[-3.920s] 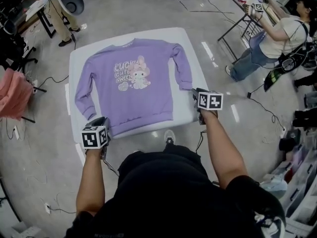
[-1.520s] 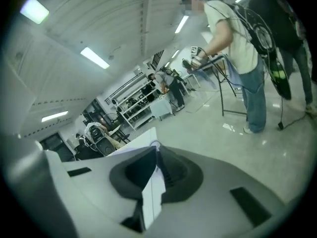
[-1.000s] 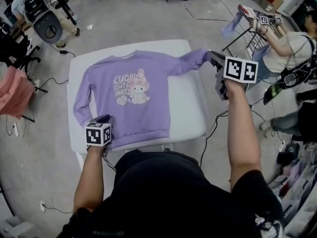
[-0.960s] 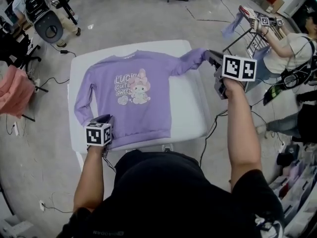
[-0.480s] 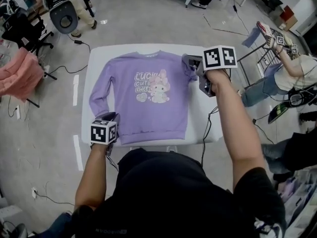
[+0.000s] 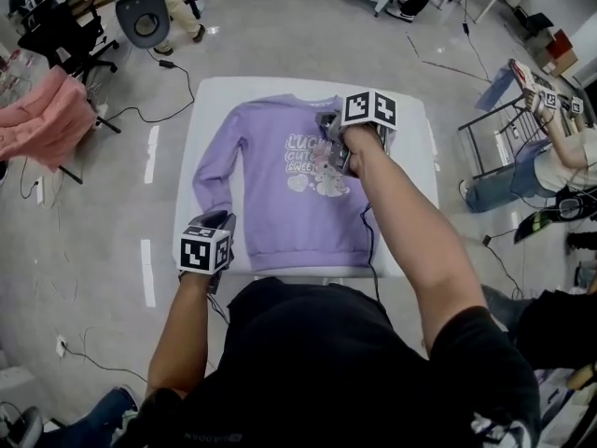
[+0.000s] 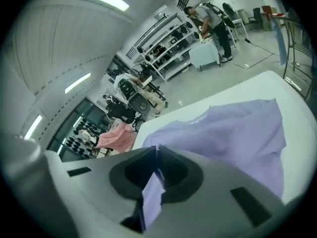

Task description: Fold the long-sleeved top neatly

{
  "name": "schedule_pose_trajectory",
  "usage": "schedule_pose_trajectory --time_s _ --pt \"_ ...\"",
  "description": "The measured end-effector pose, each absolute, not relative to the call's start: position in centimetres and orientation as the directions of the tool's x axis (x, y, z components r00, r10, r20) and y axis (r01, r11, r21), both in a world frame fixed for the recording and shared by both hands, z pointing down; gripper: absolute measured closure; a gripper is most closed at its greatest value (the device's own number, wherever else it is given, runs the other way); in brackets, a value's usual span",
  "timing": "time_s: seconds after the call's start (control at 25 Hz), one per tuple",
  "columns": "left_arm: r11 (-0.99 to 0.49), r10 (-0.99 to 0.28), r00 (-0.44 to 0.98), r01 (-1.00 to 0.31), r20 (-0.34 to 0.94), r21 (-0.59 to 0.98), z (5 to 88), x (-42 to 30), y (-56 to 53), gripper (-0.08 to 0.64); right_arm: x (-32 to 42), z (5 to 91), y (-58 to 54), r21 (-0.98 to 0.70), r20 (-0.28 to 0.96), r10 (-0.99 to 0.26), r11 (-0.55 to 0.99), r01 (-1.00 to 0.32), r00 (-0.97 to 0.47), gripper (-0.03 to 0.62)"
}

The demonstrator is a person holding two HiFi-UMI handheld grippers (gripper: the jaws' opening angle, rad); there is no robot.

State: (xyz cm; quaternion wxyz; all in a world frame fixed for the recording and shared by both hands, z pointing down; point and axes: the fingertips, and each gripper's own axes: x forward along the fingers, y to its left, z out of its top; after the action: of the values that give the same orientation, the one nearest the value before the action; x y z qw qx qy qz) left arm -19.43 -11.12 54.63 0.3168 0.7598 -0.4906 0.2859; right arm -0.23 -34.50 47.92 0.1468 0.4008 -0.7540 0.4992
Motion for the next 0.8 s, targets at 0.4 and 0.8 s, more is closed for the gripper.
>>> schedule_pose_trajectory --time_s 0.4,0.8 --pt "-0.313 -0.546 0.342 -0.93 0.765 0.192 55.1 -23.8 -10.8 0.502 -7.5 57.0 -37.3 -0.595 0.674 -0.498 0.072 -0.8 -0.546 0.557" --pt "-0.301 -0.536 0.34 -0.932 0.773 0.202 55.9 -25.2 -10.6 0.502 -12.5 58.9 -36.1 -0.612 0.654 -0.356 0.27 -0.744 -0.667 0.431"
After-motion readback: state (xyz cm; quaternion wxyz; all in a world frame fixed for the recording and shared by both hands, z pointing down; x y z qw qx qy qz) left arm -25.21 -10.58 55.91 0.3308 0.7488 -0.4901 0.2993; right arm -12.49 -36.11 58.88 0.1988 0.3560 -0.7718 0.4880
